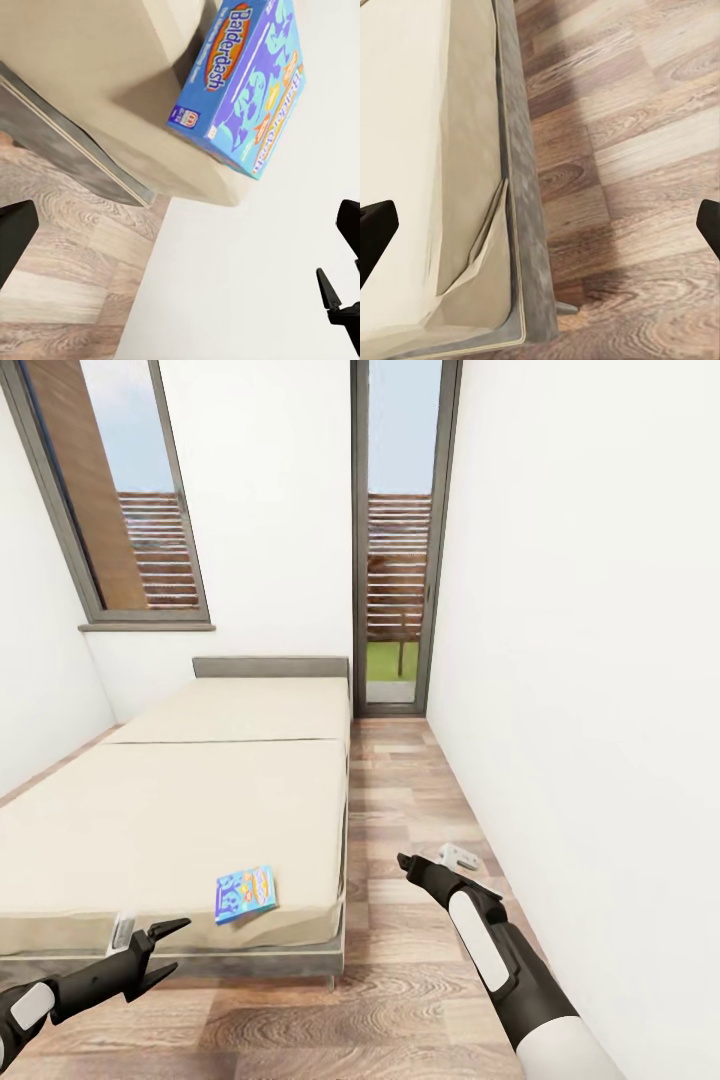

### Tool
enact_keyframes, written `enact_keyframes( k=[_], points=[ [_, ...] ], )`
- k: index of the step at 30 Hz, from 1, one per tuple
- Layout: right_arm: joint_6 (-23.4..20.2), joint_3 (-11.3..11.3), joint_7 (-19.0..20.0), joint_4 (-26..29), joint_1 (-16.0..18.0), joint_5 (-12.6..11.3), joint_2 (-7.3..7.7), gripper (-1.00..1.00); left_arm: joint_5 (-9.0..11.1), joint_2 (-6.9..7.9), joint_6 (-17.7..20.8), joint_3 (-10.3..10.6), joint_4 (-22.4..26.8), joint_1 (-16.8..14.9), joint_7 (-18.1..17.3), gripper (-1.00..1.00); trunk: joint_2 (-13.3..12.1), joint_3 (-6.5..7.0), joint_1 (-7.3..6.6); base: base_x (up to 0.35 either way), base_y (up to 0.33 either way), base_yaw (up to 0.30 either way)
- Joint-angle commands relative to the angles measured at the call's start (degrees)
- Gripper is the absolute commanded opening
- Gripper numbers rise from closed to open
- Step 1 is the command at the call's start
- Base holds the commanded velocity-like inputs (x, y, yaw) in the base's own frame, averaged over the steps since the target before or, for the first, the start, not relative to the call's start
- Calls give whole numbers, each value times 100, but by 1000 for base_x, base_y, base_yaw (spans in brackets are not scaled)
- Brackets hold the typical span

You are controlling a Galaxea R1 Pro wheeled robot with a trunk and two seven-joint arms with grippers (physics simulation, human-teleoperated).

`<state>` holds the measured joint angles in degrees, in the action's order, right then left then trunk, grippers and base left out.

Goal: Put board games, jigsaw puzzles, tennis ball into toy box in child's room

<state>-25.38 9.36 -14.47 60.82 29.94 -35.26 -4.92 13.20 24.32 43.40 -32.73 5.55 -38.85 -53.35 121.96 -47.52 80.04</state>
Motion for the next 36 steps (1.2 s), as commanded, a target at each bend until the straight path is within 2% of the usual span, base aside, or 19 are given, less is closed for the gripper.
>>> enact_keyframes(
  k=[1, 4, 11, 14, 36],
  points=[
    [-12, 12, -56, 9, 3, -58, 3, 100, 59, 3, 37, 37, -2, -2, -3, 100, 3, -6, -1, 0, 0, 0],
    [-15, 33, -56, 14, 3, -52, 5, 100, 59, 7, 34, 37, 3, -3, -54, 100, 3, -6, -1, 0, 0, 0],
    [-1, 24, -48, 37, 3, -43, 9, 100, 2, 19, 4, 69, 27, 0, -934, 100, 3, -6, -1, 0, 0, 0],
    [-1, 16, -41, 55, 3, -44, 27, 100, -14, 24, -6, 84, 32, 0, -1100, 100, 3, -6, -1, 0, 0, 0],
    [-2, 14, -30, 57, 3, -51, 44, 100, -18, 26, -16, 89, 34, 0, -1189, 100, 3, -6, -1, 16, 0, 0]
  ],
)
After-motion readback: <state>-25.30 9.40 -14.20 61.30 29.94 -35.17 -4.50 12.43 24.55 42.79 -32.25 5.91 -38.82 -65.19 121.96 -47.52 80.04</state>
